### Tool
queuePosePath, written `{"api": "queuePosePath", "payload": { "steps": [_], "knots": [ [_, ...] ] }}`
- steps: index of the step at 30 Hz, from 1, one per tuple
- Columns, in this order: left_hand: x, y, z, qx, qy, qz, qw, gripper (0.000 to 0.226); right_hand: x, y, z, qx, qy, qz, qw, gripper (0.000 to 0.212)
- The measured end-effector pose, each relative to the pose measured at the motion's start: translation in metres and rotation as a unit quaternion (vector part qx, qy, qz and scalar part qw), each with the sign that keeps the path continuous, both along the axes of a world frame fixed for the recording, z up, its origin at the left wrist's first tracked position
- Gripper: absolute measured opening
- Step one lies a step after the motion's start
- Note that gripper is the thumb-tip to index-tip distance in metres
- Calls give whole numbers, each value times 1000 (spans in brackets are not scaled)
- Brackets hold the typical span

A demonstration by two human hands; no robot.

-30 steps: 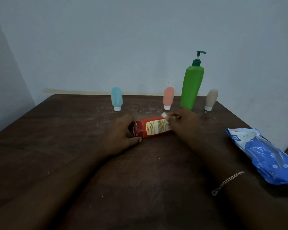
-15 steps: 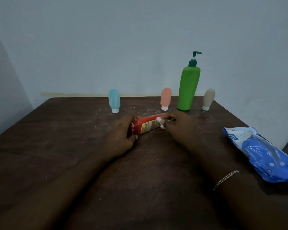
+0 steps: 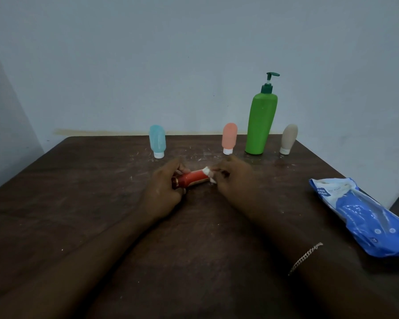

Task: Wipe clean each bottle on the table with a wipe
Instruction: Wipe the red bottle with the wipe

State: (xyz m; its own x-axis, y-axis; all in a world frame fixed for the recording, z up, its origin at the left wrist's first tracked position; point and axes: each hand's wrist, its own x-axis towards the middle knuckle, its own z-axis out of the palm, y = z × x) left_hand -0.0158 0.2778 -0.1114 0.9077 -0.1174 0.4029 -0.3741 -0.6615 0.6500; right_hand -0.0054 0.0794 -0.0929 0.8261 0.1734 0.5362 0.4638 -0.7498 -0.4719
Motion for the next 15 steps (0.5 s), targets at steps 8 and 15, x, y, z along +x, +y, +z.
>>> {"api": "queuePosePath", "payload": {
  "steps": [8, 15],
  "knots": [
    [-2, -3, -4, 15, -70, -14, 997, 38, -17, 33, 3, -30, -1, 52, 998, 20],
    [0, -2, -7, 25, -36, -10, 999, 44, -5, 10, 2, -30, 1, 2, 1000, 20]
  ]
}}
